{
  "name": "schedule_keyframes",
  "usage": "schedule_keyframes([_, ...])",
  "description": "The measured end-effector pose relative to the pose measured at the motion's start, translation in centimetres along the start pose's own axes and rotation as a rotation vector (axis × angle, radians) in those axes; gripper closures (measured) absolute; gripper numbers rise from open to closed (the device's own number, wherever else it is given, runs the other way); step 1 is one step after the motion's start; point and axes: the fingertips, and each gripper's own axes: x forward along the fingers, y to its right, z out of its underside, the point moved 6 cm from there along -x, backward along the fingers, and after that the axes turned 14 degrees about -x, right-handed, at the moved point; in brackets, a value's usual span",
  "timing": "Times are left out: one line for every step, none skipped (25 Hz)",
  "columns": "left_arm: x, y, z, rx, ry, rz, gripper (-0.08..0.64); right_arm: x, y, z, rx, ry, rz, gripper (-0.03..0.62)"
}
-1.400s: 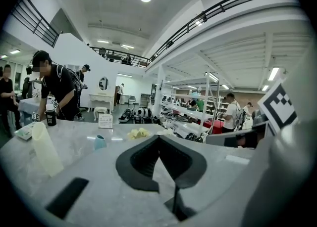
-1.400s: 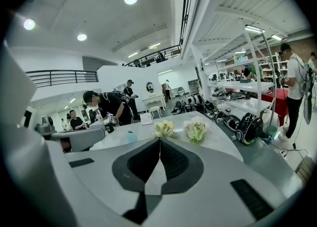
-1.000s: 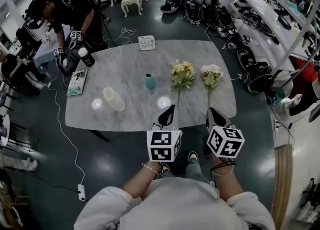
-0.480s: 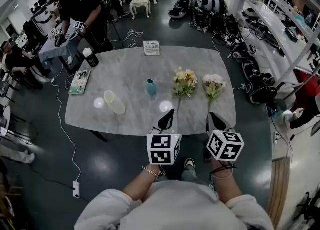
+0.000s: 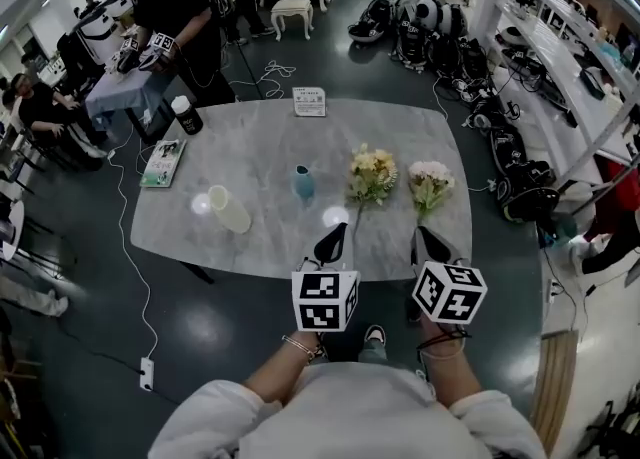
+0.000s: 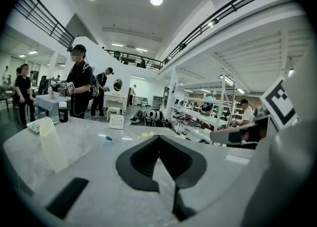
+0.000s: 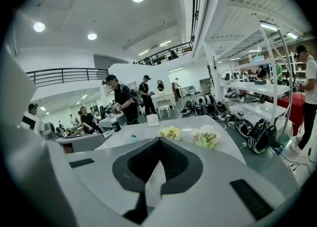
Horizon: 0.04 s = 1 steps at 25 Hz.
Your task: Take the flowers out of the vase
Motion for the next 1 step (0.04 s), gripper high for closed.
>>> schedule_keyframes([0.16,-0.04,-0.01,0.0,-0.001,-0.002,0.551,0.18,0.07,-0.01,0.0,-0.001,-0.003,0.589])
